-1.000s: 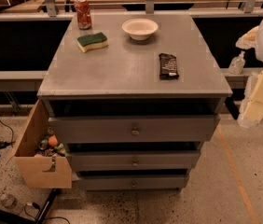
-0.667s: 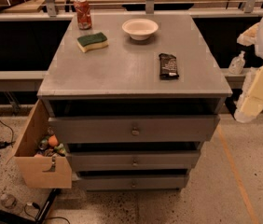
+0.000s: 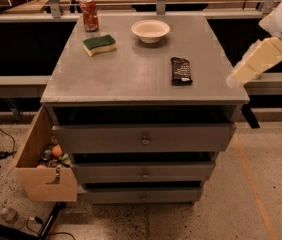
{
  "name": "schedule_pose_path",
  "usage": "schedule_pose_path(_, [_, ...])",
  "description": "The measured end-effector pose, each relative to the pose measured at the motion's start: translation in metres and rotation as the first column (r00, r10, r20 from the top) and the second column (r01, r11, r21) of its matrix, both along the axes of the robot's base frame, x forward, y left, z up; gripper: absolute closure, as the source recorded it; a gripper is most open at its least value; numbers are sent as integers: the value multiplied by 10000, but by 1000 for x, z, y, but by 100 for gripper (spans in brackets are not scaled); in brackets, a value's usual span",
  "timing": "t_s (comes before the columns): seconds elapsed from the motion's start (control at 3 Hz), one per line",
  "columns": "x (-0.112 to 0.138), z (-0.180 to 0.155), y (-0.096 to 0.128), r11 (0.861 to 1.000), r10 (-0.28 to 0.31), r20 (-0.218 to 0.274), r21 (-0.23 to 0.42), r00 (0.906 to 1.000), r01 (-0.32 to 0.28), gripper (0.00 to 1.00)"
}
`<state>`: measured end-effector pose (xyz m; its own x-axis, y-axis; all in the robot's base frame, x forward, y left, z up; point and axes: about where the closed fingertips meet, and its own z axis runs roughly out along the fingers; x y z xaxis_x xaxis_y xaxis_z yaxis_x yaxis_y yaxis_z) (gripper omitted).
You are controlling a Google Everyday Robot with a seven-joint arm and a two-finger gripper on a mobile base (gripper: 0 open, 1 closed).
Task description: Place rxbar chocolate into paper bowl
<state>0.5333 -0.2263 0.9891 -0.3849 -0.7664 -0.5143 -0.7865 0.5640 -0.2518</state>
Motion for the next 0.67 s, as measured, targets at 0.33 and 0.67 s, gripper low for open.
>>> schedule_pose_path(0.33, [54,3,-10,9807,-1590,94,1170,9872,1568,0])
schedule_pose_path(0.67, [97,-10,-12,9496,-2891,-594,1085,9554,2941,0])
